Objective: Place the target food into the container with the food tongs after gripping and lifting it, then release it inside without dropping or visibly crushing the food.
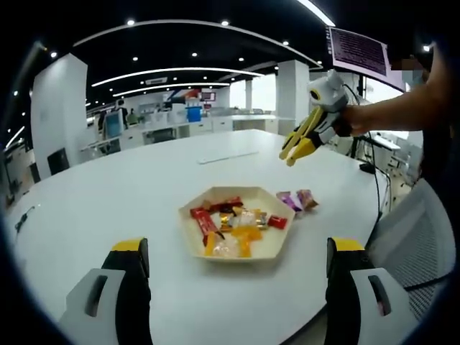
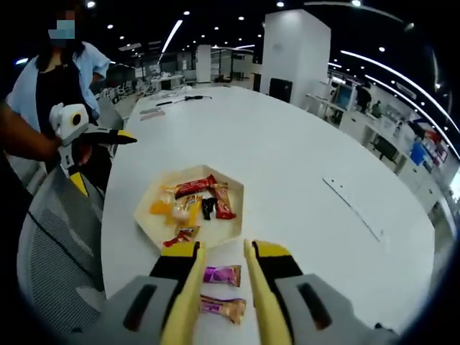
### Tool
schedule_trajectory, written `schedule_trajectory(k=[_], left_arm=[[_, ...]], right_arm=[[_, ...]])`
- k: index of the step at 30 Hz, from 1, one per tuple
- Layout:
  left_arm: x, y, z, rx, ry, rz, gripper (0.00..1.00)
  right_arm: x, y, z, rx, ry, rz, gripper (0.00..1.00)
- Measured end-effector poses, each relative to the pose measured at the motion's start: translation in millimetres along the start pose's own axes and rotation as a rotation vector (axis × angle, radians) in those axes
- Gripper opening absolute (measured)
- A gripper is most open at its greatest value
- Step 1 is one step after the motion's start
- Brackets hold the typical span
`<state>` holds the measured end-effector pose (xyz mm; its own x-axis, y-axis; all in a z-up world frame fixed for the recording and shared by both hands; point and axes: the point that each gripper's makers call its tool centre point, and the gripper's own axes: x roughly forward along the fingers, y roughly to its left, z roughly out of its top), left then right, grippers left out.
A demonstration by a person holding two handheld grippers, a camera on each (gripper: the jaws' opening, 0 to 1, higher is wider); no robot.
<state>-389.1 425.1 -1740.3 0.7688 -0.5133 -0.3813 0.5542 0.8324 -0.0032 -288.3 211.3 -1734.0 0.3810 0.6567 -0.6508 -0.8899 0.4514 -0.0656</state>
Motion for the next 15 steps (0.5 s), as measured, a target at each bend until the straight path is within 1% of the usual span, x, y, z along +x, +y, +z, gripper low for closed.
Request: schedule_trajectory(k=[2,4,7,10,15], left_arm=[[0,0.7,-0.3,-0.001,-0.001,0.0,1.0],[1,-0.5,-0.3,0.002,0.002,-0.004,1.0],[-1,0.0,1.7,0.001,-0.008,0.001,1.0],[-1,2.2,2.8,-0.009,-0.014,0.008,1.0],[-1,0.1,2.0,0.001,-0.01,0.0,1.0]], right_arm=[[-3,-4,-13.9,0.027,0.005,-0.01,0.28],[-6,-5,-30.9,0.044,0.029,-0.018,0.28],[-10,-7,-48.6,0.072,0.047,-0.029,0.28],[-10,-8,-55.7,0.093,0.049,-0.039,0.28],[-7,-7,-54.5,0.091,0.049,-0.036,0.28]])
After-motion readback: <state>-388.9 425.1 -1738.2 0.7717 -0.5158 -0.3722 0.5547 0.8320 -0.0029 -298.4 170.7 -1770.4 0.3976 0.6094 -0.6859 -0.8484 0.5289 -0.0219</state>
